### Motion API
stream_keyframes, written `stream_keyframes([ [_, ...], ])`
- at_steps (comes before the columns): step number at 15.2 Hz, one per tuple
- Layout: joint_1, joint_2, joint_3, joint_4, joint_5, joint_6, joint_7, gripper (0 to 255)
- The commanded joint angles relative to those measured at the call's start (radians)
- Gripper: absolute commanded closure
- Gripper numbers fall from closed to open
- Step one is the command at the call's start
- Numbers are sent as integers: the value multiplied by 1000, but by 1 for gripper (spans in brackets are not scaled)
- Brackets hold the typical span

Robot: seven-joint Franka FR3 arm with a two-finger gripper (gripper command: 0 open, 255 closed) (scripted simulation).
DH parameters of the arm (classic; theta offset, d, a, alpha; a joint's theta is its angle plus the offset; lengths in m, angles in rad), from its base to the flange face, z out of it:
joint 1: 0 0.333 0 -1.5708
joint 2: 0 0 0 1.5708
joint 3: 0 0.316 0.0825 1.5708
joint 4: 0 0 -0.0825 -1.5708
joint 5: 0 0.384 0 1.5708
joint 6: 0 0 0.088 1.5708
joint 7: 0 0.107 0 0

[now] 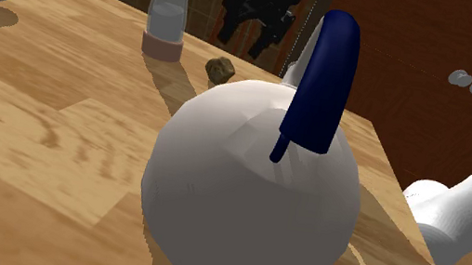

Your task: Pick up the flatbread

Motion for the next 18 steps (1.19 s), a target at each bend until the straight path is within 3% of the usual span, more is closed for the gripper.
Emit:
stream_keyframes([
  [1, 4, 50, 29, 52, -8, 17, 35, 0],
  [10, 11, 32, 33, -66, 7, 116, 14, 0],
  [11, 10, 31, 32, -67, 8, 116, 12, 255],
  [18, 11, 31, 32, -65, 8, 115, 13, 255],
])
